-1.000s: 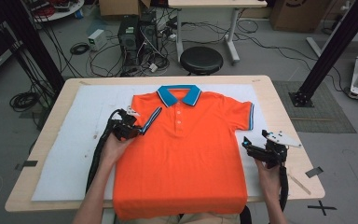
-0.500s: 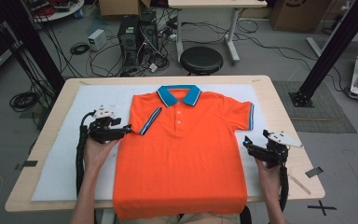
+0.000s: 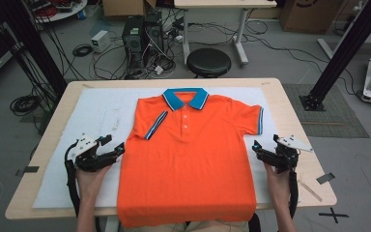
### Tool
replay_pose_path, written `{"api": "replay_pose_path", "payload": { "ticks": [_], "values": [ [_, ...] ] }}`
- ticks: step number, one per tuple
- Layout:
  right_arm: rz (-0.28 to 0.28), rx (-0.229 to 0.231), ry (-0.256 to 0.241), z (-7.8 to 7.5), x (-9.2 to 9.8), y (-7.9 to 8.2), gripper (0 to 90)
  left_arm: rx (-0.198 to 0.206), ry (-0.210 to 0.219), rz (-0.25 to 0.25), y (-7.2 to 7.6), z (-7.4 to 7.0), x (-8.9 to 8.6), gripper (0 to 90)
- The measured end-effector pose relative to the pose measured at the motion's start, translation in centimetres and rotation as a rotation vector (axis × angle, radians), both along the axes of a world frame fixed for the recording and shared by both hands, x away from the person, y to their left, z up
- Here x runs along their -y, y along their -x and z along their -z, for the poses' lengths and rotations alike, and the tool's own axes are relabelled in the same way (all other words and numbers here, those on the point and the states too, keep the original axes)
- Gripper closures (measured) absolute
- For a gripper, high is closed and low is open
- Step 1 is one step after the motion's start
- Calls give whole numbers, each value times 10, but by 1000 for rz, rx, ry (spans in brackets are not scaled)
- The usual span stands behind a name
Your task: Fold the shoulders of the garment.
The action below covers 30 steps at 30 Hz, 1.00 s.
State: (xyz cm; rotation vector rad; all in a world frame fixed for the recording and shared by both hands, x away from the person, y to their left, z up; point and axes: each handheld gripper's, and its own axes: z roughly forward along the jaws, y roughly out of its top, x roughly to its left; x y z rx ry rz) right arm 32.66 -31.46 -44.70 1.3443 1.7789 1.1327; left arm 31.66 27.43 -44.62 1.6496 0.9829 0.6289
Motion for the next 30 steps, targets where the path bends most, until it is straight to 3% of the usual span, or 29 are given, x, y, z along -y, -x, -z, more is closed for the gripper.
{"api": "replay_pose_path", "payload": {
  "ticks": [3,5,6,9,11,12,16,19,23,26,30],
  "values": [
    [-4,-23,3,0,0,-3,212,-4,1,8,1,2,0,350],
    [-22,-82,-34,-1,4,-10,293,-1,-14,14,1,2,1,351],
    [-22,-82,-34,-1,4,-10,293,-1,-14,14,1,2,1,351],
    [-18,-167,-61,-4,8,-27,295,-9,-20,19,0,2,2,351],
    [-12,-184,-53,-7,8,-33,296,-10,-19,19,0,2,2,351],
    [-8,-225,-58,-13,10,-46,318,-13,-19,13,0,2,2,351],
    [1,-268,-57,-20,12,-62,331,-18,-24,7,-1,2,2,351],
    [19,-310,-100,-26,22,-81,345,-18,-28,8,-1,2,2,351],
    [24,-341,-112,-21,24,-87,355,-18,-32,9,-1,2,3,351],
    [0,-405,-109,-12,20,-93,386,-23,-35,9,-1,2,4,351],
    [-8,-410,-83,-8,16,-96,416,-20,-46,11,-1,2,5,351]
  ]
}}
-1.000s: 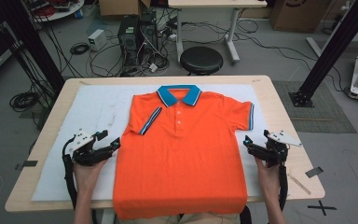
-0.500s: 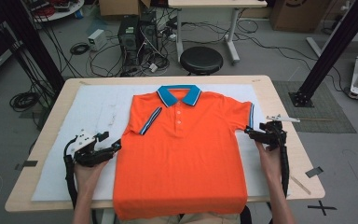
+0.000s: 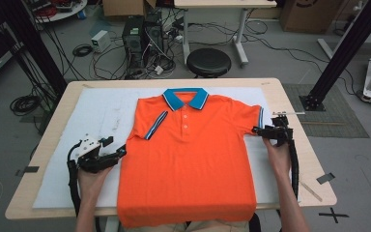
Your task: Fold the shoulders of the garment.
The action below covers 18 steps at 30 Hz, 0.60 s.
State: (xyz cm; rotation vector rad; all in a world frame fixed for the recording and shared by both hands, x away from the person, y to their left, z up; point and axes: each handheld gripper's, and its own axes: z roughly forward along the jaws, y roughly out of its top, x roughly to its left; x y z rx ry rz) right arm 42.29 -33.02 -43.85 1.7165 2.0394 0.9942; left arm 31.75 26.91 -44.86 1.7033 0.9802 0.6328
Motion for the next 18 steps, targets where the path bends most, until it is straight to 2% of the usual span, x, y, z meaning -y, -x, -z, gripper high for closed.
{"api": "replay_pose_path", "payload": {
  "ticks": [1,2,4,6,7,9,10,12,16,18],
  "values": [
    [-5,-10,6,2,-2,-1,428,0,-4,1,0,0,0,351],
    [3,-13,48,3,-6,-1,461,1,-5,0,0,0,1,351],
    [6,-13,59,3,-7,-1,482,2,-9,2,0,0,1,351],
    [8,-5,88,2,-9,0,559,1,-12,3,0,0,1,351],
    [-19,-8,57,2,-8,-1,661,-2,-13,4,0,0,1,351],
    [-15,-7,60,2,-10,-1,671,-1,-16,5,0,0,1,351],
    [-27,-3,65,2,-10,-1,706,-1,-16,5,0,0,2,351],
    [-35,-4,36,1,-9,-1,777,-1,-19,5,0,0,2,351],
    [-42,39,58,-9,-15,2,801,-4,-23,3,0,0,2,351],
    [-66,56,68,-15,-21,2,807,-2,-26,2,-1,0,3,352]
  ]
}}
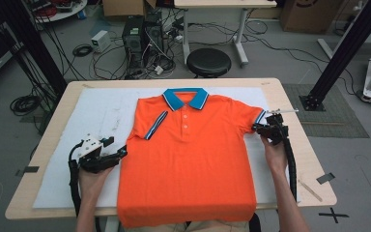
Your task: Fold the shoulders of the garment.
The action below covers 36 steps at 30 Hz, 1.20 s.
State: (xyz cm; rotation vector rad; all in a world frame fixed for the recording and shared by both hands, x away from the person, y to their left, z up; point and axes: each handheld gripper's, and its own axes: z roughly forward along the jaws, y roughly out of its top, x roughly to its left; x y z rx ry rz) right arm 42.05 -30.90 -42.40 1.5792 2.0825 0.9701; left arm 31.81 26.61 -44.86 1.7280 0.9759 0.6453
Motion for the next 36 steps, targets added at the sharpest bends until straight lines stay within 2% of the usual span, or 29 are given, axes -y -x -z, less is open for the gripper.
{"api": "replay_pose_path", "payload": {
  "ticks": [2,3,5,6,8,9,10,12,14,18,20,21,22,25,27,31,35,36],
  "values": [
    [-22,8,8,-5,-7,-1,807,-3,-6,1,0,0,0,351],
    [-55,16,11,-11,-19,-3,807,-2,-7,2,0,0,0,351],
    [-70,17,19,-12,-24,-5,806,-2,-9,0,0,0,0,351],
    [-100,11,28,-14,-35,-7,806,-2,-9,0,0,0,1,351],
    [-114,8,35,-14,-41,-9,806,-5,-10,0,0,0,1,351],
    [-148,7,53,-14,-55,-11,805,-5,-9,-2,0,0,1,351],
    [-148,7,53,-14,-55,-11,805,-5,-9,-1,0,0,1,351],
    [-201,-1,70,-11,-76,-12,804,-6,-11,1,0,0,1,351],
    [-232,-10,87,-5,-88,-13,803,-6,-10,1,0,0,1,351],
    [-258,-21,92,4,-99,-14,790,-5,-11,1,0,0,1,351],
    [-263,-38,91,7,-100,-16,737,-6,-9,2,0,0,1,351],
    [-275,-61,88,9,-101,-17,680,-7,-10,2,0,0,1,351],
    [-286,-71,100,11,-101,-17,661,-8,-11,3,0,0,1,351],
    [-278,-54,94,5,-100,-13,616,-8,-15,3,0,0,1,351],
    [-244,-13,48,-5,-91,-11,597,-8,-17,1,0,0,1,351],
    [-205,7,35,-10,-84,-12,581,-7,-19,-1,-1,0,2,351],
    [-161,-17,43,-11,-80,-23,582,-8,-17,0,0,0,2,351],
    [-139,-18,-6,-12,-75,-27,580,-8,-16,0,0,0,2,351]
  ]
}}
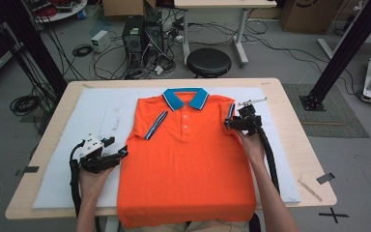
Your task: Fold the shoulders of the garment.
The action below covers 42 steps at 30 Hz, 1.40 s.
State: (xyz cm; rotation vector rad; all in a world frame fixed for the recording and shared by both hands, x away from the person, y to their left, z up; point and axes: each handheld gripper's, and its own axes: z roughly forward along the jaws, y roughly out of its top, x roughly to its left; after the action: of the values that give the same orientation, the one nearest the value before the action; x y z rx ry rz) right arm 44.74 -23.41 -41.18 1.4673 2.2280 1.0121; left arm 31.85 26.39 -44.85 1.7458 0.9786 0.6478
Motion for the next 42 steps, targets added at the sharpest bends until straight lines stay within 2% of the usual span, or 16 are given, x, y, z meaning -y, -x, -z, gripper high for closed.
{"api": "replay_pose_path", "payload": {
  "ticks": [5,7,11,13,15,19,23,28,29,30,33,34,36,38,40,42],
  "values": [
    [36,-8,-41,-3,12,-6,559,-4,-9,4,0,0,0,351],
    [41,-12,-43,-3,14,-8,559,-3,-10,0,-1,0,0,352],
    [49,-25,10,-1,16,-24,579,-4,-13,1,-1,0,1,351],
    [41,-56,8,1,18,-33,611,-4,-13,1,0,0,1,351],
    [38,-64,8,4,17,-37,636,-5,-14,1,-1,0,1,351],
    [6,-83,51,14,8,-41,648,-7,-18,-1,-1,0,1,351],
    [-32,-6,47,10,-8,-39,644,-6,-19,-1,-1,0,2,351],
    [-143,-49,77,18,-32,-41,641,-5,-24,1,-1,0,1,351],
    [-193,-59,95,19,-39,-38,617,-5,-22,-1,-1,0,2,351],
    [-197,-60,104,18,-40,-37,608,-4,-21,-2,-1,0,2,351],
    [-187,-57,107,15,-39,-34,598,-5,-20,-2,-1,0,2,351],
    [-160,-49,58,8,-31,-31,587,-5,-20,-2,-1,0,2,351],
    [-146,-46,47,6,-28,-29,581,-4,-23,1,-1,0,1,351],
    [-110,-42,60,1,-19,-24,577,-5,-19,-1,-1,0,2,351],
    [-67,-36,111,-1,-11,-16,567,-5,-19,0,-1,0,1,351],
    [-22,-46,102,1,2,-5,567,-5,-21,0,-1,0,2,351]
  ]
}}
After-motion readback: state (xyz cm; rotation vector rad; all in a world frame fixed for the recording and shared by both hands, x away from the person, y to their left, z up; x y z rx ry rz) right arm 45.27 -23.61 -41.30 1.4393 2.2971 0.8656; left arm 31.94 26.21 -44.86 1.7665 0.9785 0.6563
